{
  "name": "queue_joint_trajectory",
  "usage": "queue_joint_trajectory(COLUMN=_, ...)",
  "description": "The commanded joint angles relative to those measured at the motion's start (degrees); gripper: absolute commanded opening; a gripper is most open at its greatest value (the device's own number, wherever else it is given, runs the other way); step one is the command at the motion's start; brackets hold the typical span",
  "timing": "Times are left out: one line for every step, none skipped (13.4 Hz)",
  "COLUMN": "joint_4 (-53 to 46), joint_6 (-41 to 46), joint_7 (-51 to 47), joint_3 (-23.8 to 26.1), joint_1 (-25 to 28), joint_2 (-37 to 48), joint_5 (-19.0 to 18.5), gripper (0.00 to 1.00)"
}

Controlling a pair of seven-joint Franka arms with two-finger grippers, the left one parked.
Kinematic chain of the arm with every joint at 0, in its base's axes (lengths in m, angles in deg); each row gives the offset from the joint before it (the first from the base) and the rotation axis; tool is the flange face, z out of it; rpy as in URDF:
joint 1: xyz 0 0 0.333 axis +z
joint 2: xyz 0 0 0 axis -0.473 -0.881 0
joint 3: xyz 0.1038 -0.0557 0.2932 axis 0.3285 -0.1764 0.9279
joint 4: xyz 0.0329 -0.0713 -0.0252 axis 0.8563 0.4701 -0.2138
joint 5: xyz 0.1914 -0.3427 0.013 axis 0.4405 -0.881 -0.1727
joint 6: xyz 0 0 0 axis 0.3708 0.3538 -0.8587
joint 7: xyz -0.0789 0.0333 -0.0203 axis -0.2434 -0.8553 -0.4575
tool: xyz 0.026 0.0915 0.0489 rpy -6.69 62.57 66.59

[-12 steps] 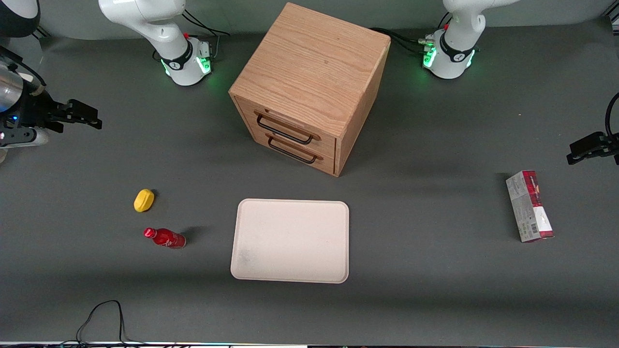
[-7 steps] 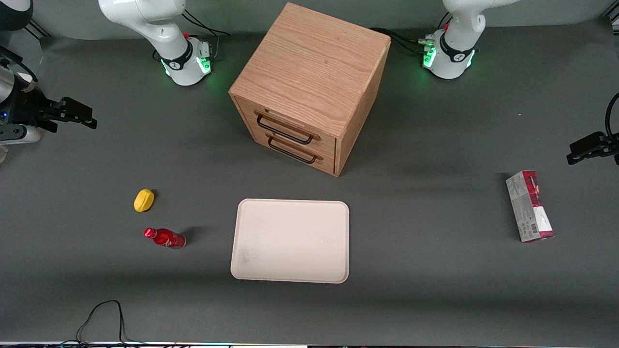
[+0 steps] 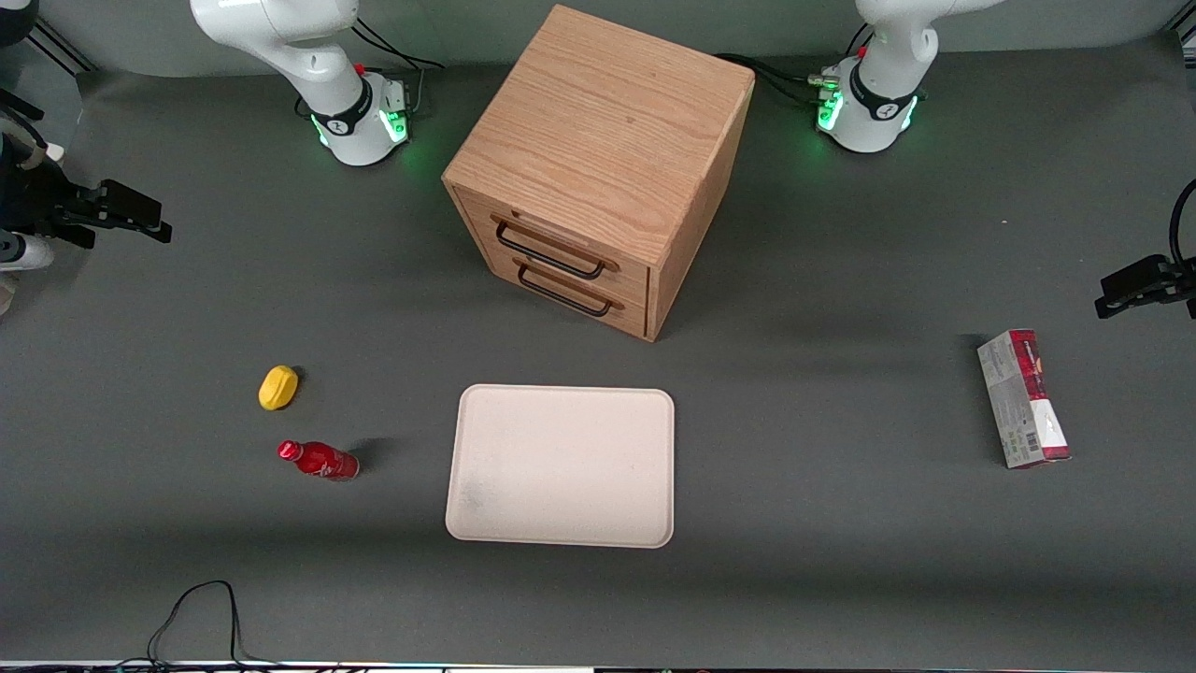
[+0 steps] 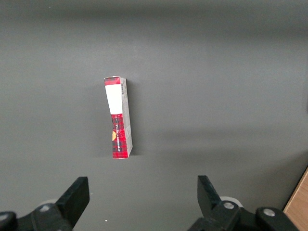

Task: Place coke bottle on tray

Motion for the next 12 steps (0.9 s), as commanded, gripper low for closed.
queue_joint_trajectory(joint_4=-1.36, joint_6=1.11, joint_7=1.35, joint_3=-0.22, joint_1=-0.22, joint_2=-0.56, joint_5=0.64, gripper=1.00)
queue_joint_trajectory(joint_4=-1.45, joint_6=1.02, joint_7=1.27, joint_3=-0.22, joint_1=-0.13, joint_2=-0.73, joint_5=0.64, gripper=1.00)
queue_joint_trajectory(joint_4=-1.45, joint_6=1.02, joint_7=1.26, joint_3=-0.22, joint_1=-0.13, joint_2=-1.17, joint_5=0.64, gripper=1.00)
queue_joint_trajectory(joint_4=-1.71, joint_6=1.02, joint_7=1.18, joint_3=-0.22, joint_1=-0.05, joint_2=-1.35, joint_5=0.64, gripper=1.00)
queue_joint_trajectory(joint_4=-2.59, joint_6=1.02, joint_7=1.09, joint_3=-0.14, joint_1=0.04, joint_2=-1.79, joint_5=0.64, gripper=1.00)
queue_joint_trajectory(joint_4=-3.90, joint_6=1.19, joint_7=0.92, joint_3=0.21, joint_1=0.22, joint_2=-2.92, joint_5=0.64, gripper=1.00)
queue_joint_trajectory(joint_4=-4.35, joint_6=1.19, joint_7=0.57, joint_3=0.56, joint_1=0.74, joint_2=-3.28, joint_5=0.64, gripper=1.00)
queue_joint_trajectory(joint_4=-5.66, joint_6=1.19, joint_7=0.39, joint_3=0.57, joint_1=1.79, joint_2=-4.16, joint_5=0.64, gripper=1.00)
queue_joint_trajectory(joint_4=-8.02, joint_6=1.28, joint_7=0.65, joint_3=0.57, joint_1=2.15, joint_2=-5.82, joint_5=0.64, gripper=1.00)
queue_joint_trajectory(joint_4=-10.22, joint_6=1.28, joint_7=0.65, joint_3=0.48, joint_1=2.06, joint_2=-7.57, joint_5=0.99, gripper=1.00)
queue_joint_trajectory(joint_4=-13.63, joint_6=1.46, joint_7=0.65, joint_3=0.57, joint_1=2.24, joint_2=-9.77, joint_5=0.82, gripper=1.00)
queue_joint_trajectory(joint_4=-17.58, joint_6=2.42, joint_7=0.74, joint_3=0.48, joint_1=2.33, joint_2=-12.92, joint_5=0.82, gripper=1.00)
